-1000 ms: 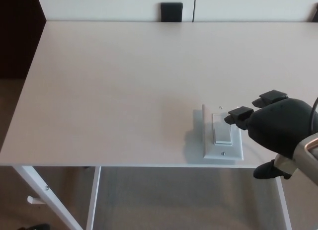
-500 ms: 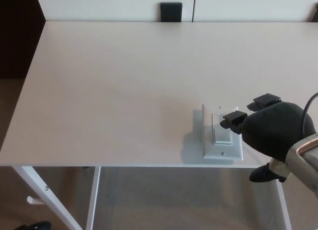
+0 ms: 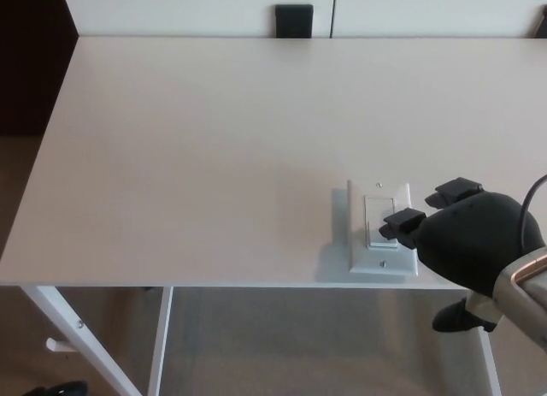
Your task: The robot walk towards a table in front and then clicks the light switch button using the right hand's index finger
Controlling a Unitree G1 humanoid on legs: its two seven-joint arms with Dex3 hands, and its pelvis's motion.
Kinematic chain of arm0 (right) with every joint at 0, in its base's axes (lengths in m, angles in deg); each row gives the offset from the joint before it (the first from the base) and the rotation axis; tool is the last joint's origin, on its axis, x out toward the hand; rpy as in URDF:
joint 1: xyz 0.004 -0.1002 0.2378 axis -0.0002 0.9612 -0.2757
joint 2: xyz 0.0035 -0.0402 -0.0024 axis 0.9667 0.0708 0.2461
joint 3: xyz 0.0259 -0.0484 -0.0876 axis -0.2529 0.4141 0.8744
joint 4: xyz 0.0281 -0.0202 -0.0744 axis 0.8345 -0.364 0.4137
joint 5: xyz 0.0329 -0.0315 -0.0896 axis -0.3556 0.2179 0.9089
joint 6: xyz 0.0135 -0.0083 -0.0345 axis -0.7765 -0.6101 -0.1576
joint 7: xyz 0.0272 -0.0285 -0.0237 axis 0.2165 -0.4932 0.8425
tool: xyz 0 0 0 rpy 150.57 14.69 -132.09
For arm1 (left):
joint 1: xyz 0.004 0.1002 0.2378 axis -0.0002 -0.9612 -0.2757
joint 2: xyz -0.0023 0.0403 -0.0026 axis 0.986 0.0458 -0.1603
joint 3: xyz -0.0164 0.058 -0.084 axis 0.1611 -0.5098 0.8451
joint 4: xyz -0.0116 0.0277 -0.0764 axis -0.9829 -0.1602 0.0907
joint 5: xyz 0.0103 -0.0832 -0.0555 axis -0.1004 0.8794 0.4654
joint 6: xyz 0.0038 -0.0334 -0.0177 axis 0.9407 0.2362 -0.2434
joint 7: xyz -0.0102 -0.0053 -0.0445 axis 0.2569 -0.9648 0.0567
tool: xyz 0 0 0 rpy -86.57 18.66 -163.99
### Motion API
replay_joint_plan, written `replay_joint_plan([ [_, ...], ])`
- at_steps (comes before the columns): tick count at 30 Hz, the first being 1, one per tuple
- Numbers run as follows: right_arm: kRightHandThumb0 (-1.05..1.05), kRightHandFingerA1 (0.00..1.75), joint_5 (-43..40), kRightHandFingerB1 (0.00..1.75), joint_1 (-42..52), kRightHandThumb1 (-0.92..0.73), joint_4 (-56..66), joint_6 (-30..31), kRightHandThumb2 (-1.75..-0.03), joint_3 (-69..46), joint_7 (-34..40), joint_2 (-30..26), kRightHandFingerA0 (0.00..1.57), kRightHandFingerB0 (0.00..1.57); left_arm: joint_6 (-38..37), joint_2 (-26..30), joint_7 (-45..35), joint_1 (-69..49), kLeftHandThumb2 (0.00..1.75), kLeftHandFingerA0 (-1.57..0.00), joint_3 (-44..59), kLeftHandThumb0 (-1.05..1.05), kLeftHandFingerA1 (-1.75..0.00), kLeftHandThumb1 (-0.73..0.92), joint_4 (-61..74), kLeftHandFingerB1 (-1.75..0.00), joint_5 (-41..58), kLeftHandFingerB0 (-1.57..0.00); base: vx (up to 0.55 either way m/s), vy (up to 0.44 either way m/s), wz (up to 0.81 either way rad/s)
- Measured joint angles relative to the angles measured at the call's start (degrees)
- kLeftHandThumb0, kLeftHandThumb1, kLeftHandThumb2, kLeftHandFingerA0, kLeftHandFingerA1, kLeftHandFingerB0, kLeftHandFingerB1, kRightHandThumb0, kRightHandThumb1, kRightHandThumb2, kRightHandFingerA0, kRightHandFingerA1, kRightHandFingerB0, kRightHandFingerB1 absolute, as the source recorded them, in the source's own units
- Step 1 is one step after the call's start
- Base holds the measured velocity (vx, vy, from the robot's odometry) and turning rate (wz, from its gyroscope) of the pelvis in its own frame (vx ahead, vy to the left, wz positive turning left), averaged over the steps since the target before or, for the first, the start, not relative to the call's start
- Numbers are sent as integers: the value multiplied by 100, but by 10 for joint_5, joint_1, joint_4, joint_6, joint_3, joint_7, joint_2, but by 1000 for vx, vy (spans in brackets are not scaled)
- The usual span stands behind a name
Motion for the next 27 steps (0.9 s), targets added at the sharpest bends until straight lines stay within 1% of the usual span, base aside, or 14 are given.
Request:
replay_joint_plan([
  [5,-76,39,4,38,0,-42,-9,0,-75,1,0,-1,10,20,0,0,0,3,57,-43,0,-39,-42,55,-4,-39,0,-41,0,0,0],
  [18,-79,40,8,38,-12,-43,-35,0,-77,4,3,1,10,20,1,0,-1,5,56,-42,0,-37,-40,56,-5,-38,0,-41,0,0,0],
  [20,-78,39,9,38,-14,-43,-37,0,-78,4,3,1,8,18,2,0,-1,6,57,-42,1,-39,-41,56,-5,-39,1,-41,0,0,0],
  [22,-78,40,9,38,-15,-43,-37,0,-78,5,2,2,9,17,2,0,-2,6,57,-42,1,-37,-41,56,-4,-38,1,-41,0,0,0],
  [24,-77,41,10,38,-15,-41,-38,0,-76,7,2,1,12,19,2,0,-3,6,57,-43,1,-36,-41,56,-4,-38,1,-42,0,0,0],
  [27,-76,40,9,38,-13,-41,-38,-2,-75,7,6,1,11,19,3,0,-5,5,57,-43,2,-37,-41,56,-1,-38,1,-41,0,0,0],
])
